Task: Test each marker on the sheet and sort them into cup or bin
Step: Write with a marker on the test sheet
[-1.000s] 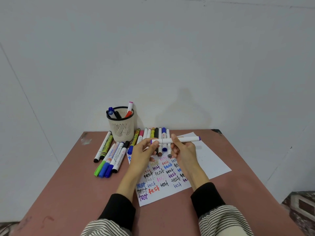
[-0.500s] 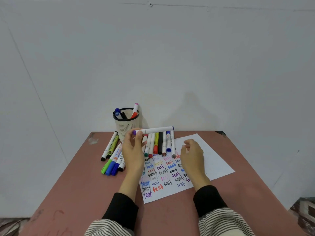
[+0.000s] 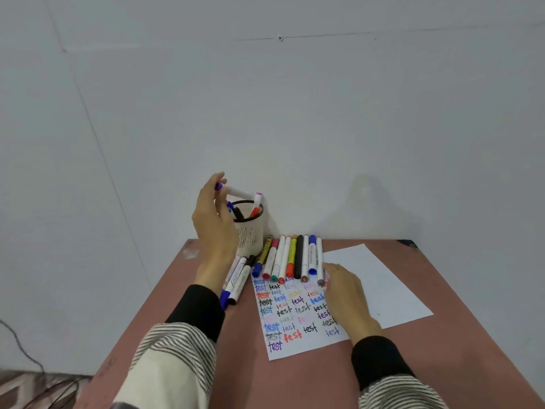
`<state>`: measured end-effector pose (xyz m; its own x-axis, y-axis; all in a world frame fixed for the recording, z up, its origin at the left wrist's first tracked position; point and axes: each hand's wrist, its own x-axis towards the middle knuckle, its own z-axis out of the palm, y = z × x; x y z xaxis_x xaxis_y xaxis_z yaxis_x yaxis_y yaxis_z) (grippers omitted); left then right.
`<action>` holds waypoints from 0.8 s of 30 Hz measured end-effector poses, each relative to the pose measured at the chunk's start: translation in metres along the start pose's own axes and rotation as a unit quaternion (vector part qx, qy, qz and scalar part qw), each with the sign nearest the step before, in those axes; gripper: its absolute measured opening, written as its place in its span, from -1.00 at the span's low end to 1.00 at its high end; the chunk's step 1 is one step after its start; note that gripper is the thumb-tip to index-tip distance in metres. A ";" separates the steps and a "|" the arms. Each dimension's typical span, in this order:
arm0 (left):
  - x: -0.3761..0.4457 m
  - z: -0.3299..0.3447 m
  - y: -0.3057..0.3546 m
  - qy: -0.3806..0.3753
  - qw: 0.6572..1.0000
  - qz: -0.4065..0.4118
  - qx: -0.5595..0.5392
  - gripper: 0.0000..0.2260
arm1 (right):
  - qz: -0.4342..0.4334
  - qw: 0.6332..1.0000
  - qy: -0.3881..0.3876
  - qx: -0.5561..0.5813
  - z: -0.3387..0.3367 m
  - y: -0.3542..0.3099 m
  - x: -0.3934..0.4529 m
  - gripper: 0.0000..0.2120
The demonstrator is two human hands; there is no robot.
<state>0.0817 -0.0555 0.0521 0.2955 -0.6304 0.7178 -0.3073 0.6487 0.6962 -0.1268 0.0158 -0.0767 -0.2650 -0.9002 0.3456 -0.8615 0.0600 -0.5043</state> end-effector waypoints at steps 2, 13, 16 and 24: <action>0.007 0.002 -0.005 -0.022 0.999 0.008 0.039 -0.71 | 0.002 1.000 0.002 -0.003 0.001 -0.001 0.000 -0.80; 0.028 0.026 -0.027 -0.185 0.941 0.037 0.280 -0.53 | 0.008 1.000 -0.006 -0.003 0.003 0.001 0.002 -0.81; 0.027 0.032 -0.031 -0.214 0.917 0.025 0.334 -0.60 | 0.010 1.000 -0.007 -0.009 0.002 0.001 0.002 -0.79; 0.011 0.037 -0.043 -0.236 0.881 0.005 0.410 -0.66 | 0.005 1.000 -0.008 -0.018 0.000 -0.001 0.001 -0.74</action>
<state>0.0650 -0.1060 0.0304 -0.0603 -0.8588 0.5087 -0.9149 0.2513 0.3159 -0.1263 0.0143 -0.0763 -0.2673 -0.9063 0.3273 -0.8740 0.0850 -0.4785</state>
